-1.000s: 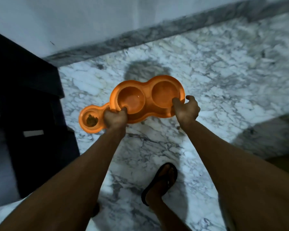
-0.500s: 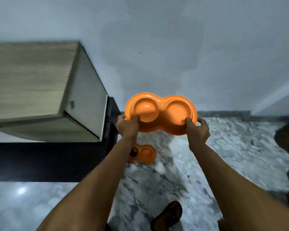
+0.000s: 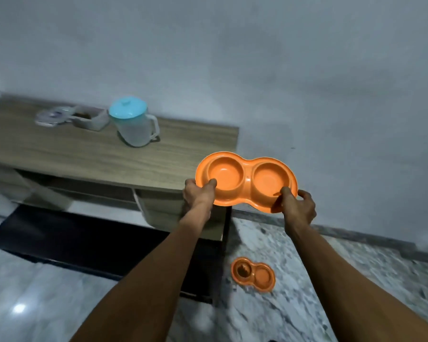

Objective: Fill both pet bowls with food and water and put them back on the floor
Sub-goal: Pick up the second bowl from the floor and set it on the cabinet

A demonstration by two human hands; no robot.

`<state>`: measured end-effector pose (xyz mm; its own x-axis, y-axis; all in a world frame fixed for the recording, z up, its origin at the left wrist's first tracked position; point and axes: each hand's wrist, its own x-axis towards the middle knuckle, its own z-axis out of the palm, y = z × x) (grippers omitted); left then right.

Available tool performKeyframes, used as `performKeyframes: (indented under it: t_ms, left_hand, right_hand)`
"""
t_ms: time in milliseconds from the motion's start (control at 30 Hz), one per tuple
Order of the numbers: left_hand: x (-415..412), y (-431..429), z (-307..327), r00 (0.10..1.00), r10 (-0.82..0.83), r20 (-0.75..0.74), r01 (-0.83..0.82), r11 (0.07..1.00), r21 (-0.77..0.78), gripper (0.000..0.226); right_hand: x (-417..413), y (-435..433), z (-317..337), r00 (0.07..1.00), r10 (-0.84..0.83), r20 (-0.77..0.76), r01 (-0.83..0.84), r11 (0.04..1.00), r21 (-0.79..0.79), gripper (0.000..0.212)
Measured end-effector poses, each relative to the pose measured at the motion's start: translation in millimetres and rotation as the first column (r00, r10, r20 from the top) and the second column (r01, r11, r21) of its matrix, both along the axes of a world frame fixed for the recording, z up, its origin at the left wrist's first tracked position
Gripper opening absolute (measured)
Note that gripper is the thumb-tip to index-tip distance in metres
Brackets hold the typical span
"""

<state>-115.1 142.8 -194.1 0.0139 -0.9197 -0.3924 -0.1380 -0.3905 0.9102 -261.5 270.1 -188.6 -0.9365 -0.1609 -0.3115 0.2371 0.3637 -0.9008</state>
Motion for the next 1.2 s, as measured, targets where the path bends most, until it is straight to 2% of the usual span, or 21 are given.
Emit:
performKeyframes:
  t_ms: [367, 567, 800, 1033, 1200]
  left_hand:
    - [189, -123, 18, 0.976, 0.208, 0.070, -0.207, 0.978, -0.019, 0.050]
    - [263, -195, 3, 0.950, 0.283, 0.129, -0.284, 0.959, -0.014, 0.048]
    - [326, -292, -13, 0.940, 0.253, 0.229, -0.257, 0.966, -0.014, 0.044]
    - [367, -364, -6, 0.950, 0.211, 0.230, -0.212, 0.977, -0.023, 0.040]
    - [390, -420, -23, 0.956, 0.110, 0.273, -0.121, 0.992, 0.026, 0.059]
  right_hand:
    - [160, -154, 4, 0.968, 0.247, 0.044, -0.245, 0.968, -0.055, 0.059]
    - [226, -235, -10, 0.951, 0.297, 0.087, -0.292, 0.954, -0.066, 0.059]
    - [288, -326, -21, 0.941, 0.312, 0.132, -0.311, 0.950, -0.028, 0.054]
    - [330, -399, -24, 0.941, 0.313, 0.128, -0.321, 0.946, 0.046, 0.057]
    - [350, -447, -29, 0.954, 0.264, 0.144, -0.277, 0.958, 0.080, 0.059]
